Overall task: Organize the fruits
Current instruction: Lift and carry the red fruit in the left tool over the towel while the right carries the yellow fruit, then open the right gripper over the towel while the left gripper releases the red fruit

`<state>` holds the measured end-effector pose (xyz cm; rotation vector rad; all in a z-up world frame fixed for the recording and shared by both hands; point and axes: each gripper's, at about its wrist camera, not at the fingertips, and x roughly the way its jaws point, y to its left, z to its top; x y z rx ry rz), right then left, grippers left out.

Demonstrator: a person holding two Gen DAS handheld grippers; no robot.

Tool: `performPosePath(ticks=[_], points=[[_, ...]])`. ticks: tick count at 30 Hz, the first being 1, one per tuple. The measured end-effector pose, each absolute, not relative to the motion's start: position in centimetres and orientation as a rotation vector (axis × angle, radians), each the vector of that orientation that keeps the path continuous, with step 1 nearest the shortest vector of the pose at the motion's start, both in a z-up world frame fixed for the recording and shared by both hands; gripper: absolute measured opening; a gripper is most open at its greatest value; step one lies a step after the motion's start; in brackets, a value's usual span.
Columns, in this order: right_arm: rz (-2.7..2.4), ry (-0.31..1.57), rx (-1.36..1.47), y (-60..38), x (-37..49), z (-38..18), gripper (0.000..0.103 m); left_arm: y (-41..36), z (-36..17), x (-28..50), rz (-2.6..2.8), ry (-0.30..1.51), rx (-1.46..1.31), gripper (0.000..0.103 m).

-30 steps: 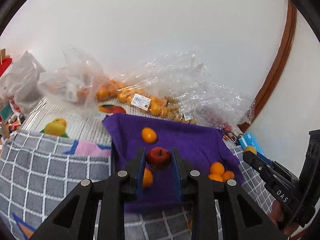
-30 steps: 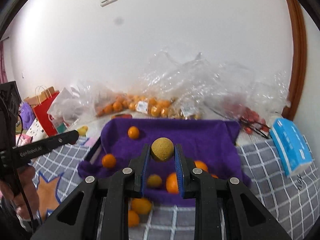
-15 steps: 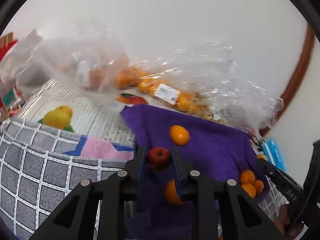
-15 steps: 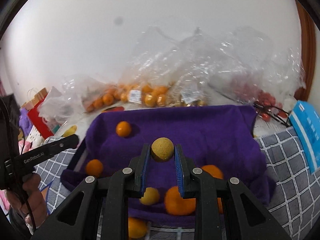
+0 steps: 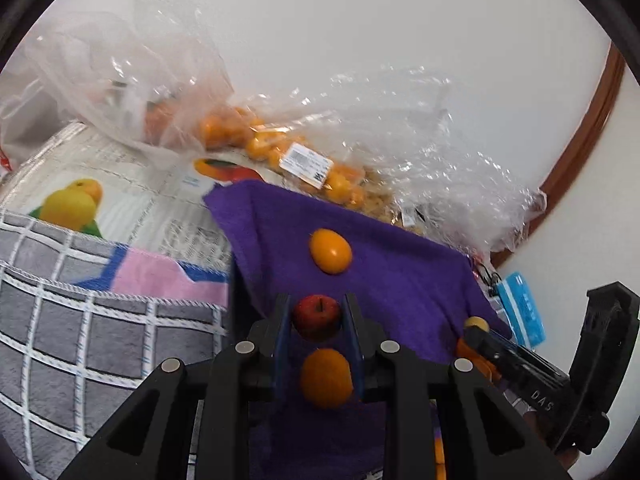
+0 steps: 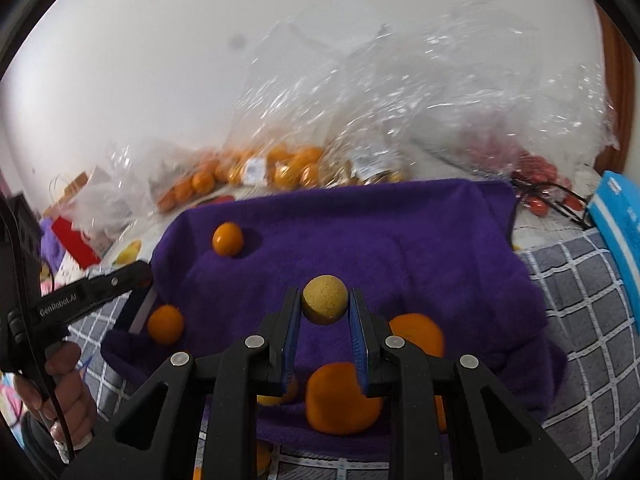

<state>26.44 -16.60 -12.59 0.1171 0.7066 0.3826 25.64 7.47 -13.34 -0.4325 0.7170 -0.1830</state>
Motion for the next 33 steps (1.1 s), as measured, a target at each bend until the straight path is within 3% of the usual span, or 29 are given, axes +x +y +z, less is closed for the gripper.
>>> performPosePath(ticks=[25,33], points=[[0.367,0.675,-0.038,-13.8,25.0,-13.7,0.025,5.5,-13.9,25.7,-0.201,0.747,-0.344,0.024],[0.340,0.633,0.033,-15.0,24.6,-12.9,0.042,5.1,-12.6,24.8,-0.211,0.708,-0.314,0.026]])
